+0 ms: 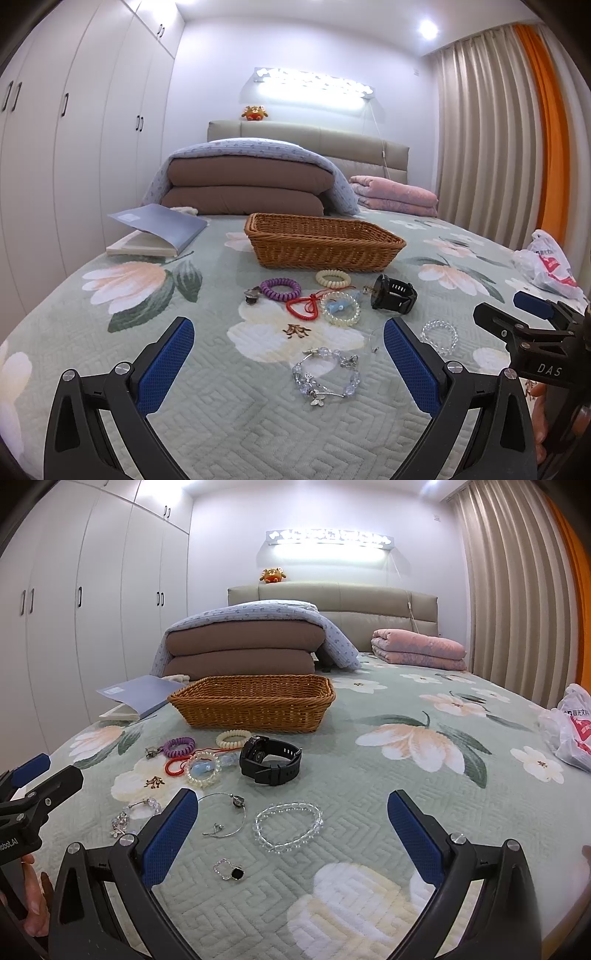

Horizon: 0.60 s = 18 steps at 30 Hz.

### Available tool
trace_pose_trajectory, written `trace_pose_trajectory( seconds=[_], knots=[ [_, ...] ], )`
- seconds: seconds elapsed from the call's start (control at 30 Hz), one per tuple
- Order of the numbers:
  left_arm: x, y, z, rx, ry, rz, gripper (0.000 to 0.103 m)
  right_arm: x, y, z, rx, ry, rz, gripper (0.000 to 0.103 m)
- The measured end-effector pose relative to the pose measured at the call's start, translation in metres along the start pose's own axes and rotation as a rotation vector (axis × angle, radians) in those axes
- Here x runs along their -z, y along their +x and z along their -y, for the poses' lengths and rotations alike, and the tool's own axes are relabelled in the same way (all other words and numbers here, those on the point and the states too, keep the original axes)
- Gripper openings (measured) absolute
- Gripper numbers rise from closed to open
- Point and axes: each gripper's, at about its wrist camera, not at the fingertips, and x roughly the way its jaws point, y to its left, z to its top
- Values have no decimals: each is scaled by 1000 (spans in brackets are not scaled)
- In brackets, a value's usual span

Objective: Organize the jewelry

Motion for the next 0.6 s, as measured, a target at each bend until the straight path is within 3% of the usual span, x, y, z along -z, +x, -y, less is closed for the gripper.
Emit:
trace_pose_trajectory(
  seconds=[0.6],
  knots=[
    [0,-2,2,-4,4,12,102,0,0,-2,3,-6,6,103]
  ],
)
